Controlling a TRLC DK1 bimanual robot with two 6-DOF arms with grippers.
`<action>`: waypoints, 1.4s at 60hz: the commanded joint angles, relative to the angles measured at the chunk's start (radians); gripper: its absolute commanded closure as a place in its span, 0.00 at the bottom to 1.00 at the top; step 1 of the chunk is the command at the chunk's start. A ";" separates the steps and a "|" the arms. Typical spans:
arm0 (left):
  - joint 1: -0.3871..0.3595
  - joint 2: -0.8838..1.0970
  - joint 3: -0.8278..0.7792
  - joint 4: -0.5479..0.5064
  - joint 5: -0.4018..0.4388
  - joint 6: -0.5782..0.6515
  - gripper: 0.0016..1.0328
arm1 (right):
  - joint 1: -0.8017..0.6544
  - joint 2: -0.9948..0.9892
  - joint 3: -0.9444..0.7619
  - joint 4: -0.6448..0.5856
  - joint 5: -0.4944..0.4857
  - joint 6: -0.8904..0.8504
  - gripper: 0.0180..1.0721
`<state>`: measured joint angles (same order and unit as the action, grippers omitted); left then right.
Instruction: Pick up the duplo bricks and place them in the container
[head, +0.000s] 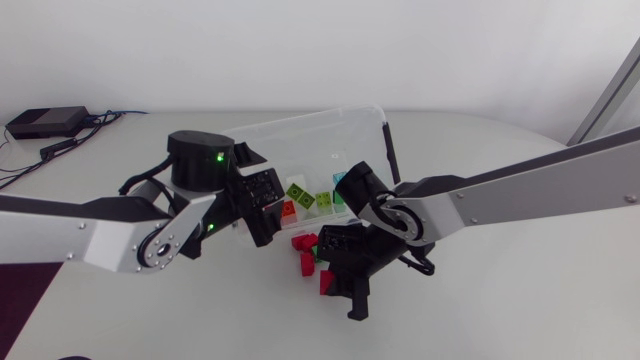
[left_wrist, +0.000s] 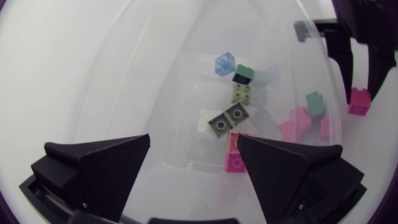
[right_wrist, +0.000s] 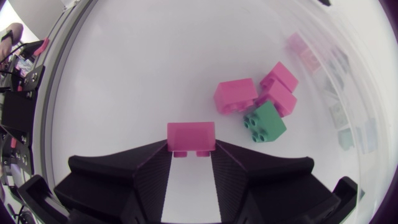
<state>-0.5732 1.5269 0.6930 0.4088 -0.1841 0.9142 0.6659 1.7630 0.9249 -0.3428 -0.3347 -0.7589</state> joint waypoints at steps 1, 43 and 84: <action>-0.020 -0.051 -0.056 0.013 -0.020 0.009 0.05 | 0.003 -0.079 -0.029 -0.013 0.008 0.013 0.89; 0.091 -0.004 0.332 -0.183 0.149 -0.023 0.05 | 0.023 -0.310 -0.084 -0.056 0.039 0.086 0.89; 0.121 -0.267 -0.024 -0.439 0.414 -0.141 0.05 | -0.167 -0.254 0.328 0.008 0.049 0.150 0.89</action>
<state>-0.4644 1.1980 0.7349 -0.0753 0.2104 0.7597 0.5114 1.4448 1.1931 -0.3607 -0.2893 -0.6479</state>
